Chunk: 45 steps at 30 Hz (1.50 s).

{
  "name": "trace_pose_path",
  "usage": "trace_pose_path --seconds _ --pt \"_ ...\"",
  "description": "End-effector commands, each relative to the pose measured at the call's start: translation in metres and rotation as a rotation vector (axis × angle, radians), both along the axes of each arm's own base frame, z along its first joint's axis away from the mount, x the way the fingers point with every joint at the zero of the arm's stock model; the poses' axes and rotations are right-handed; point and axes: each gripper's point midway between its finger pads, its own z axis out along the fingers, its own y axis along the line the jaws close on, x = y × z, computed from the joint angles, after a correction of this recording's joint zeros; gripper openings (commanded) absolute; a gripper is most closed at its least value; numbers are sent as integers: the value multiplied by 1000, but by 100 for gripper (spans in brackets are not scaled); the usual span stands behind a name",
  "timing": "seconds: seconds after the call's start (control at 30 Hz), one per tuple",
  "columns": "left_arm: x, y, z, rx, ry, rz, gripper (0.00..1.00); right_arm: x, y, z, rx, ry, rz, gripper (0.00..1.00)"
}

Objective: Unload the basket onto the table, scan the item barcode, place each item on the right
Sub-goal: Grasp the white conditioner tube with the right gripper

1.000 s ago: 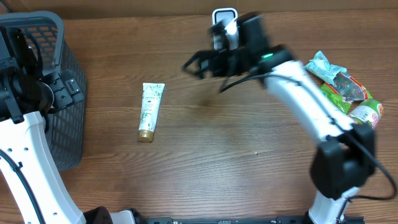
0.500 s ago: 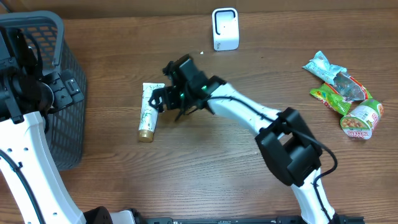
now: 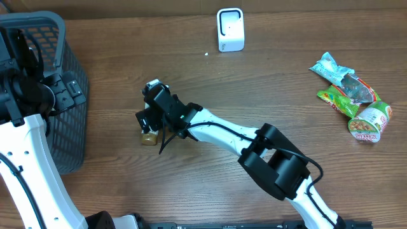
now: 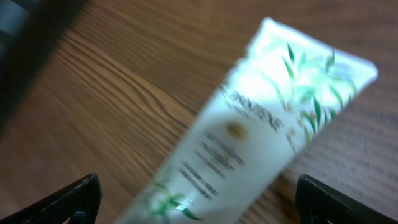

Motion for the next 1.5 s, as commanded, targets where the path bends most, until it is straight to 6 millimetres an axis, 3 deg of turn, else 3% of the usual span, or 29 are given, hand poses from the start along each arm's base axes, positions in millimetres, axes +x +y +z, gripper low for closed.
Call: trace_pose_path --seconds 0.0,0.2,0.47,0.57,0.7,0.87,1.03,1.17,1.37,1.47 --pt "0 1 0 4 2 -14 100 8 -9 -8 -61 -31 -38 100" --pt "0 1 0 4 2 -14 100 3 -37 -25 -172 36 -64 100" --pt "0 1 0 4 2 -14 100 9 -69 -5 -264 153 -35 98" --pt "0 1 0 3 2 -13 100 2 -71 -4 -273 169 123 85" --pt "0 1 0 4 2 -14 100 -10 -71 -9 -285 159 293 59" --pt "0 1 0 4 2 -14 100 -21 -70 -13 -338 118 411 57" --pt "0 1 0 4 2 -14 100 -24 -73 -16 -412 75 430 36" --pt "0 1 0 4 2 -14 100 -22 -81 -19 -456 75 408 35" --pt "0 1 0 4 2 -14 100 -41 -97 -17 -439 252 341 9" --pt "0 1 0 4 2 -14 100 -54 -103 -8 -385 372 361 8"
